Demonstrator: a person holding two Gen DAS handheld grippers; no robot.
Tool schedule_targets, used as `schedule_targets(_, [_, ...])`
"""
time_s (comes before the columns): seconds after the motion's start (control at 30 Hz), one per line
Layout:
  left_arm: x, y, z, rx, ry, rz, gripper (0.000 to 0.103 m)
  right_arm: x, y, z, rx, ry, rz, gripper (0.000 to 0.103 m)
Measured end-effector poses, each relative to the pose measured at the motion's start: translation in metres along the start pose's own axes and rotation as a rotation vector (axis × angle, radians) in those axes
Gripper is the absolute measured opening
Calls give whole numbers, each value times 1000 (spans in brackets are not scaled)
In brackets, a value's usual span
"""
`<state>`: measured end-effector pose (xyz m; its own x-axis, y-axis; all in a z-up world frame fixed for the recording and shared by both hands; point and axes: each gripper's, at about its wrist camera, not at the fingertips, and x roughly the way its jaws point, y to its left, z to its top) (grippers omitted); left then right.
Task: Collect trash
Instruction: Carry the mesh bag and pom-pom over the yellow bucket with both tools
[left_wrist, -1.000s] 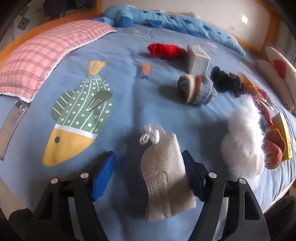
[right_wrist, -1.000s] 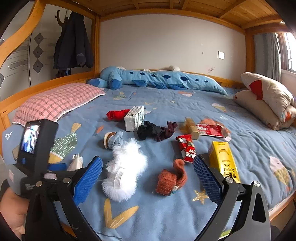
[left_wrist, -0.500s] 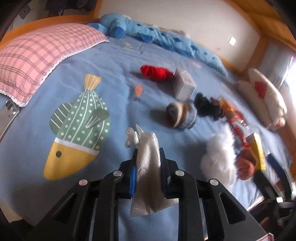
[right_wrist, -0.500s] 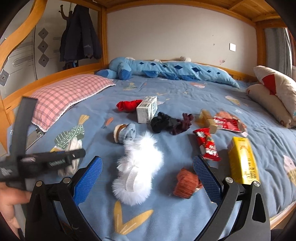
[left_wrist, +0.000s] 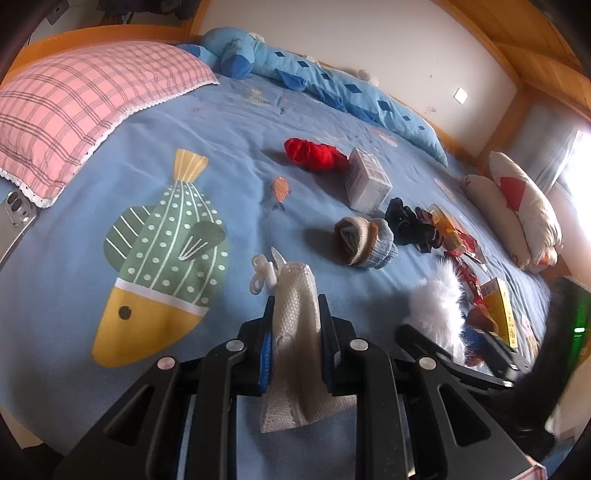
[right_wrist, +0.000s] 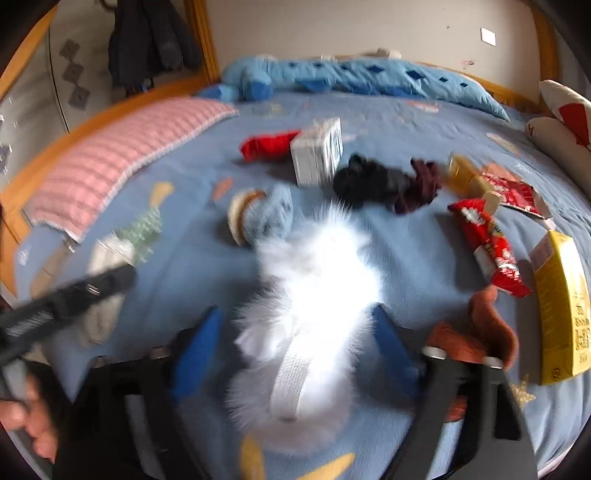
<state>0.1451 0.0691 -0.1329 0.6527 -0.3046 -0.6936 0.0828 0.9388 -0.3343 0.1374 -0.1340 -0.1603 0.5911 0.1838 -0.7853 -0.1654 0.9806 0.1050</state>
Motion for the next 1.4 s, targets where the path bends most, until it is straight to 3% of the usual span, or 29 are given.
schedule_targets(0.03, [0,-2,0,7,-1,-2,21,2,1,-2,-18,0,-1,36])
schedule_targets(0.13, [-3,-7,-1,20,-5,-17,21,-10,-5,-4,7,-43,60,31])
schedule_targets(0.5, [-30,-62,-5,135,-37,-140,21,-104,-55,-7,161,-164,209,31])
schedule_targets(0.7, [-35,-120,-21,237,-1,-255,21,-169,-109,-29,246,-227,153,31])
schedule_targets(0.83, [-29,-167,-37,319,49,-345,21,-207,-147,-58,310,-252,66,31])
schedule_targets(1.0, [-28,-232,-64,424,121,-474,21,-244,-186,-100,425,-265,45,32])
schedule_targets(1.27, [-32,-340,-126,637,229,-643,21,-323,-233,-185,565,-294,-143,32])
schedule_targets(1.4, [-32,-388,-169,734,320,-731,21,-357,-254,-231,654,-294,-260,32])
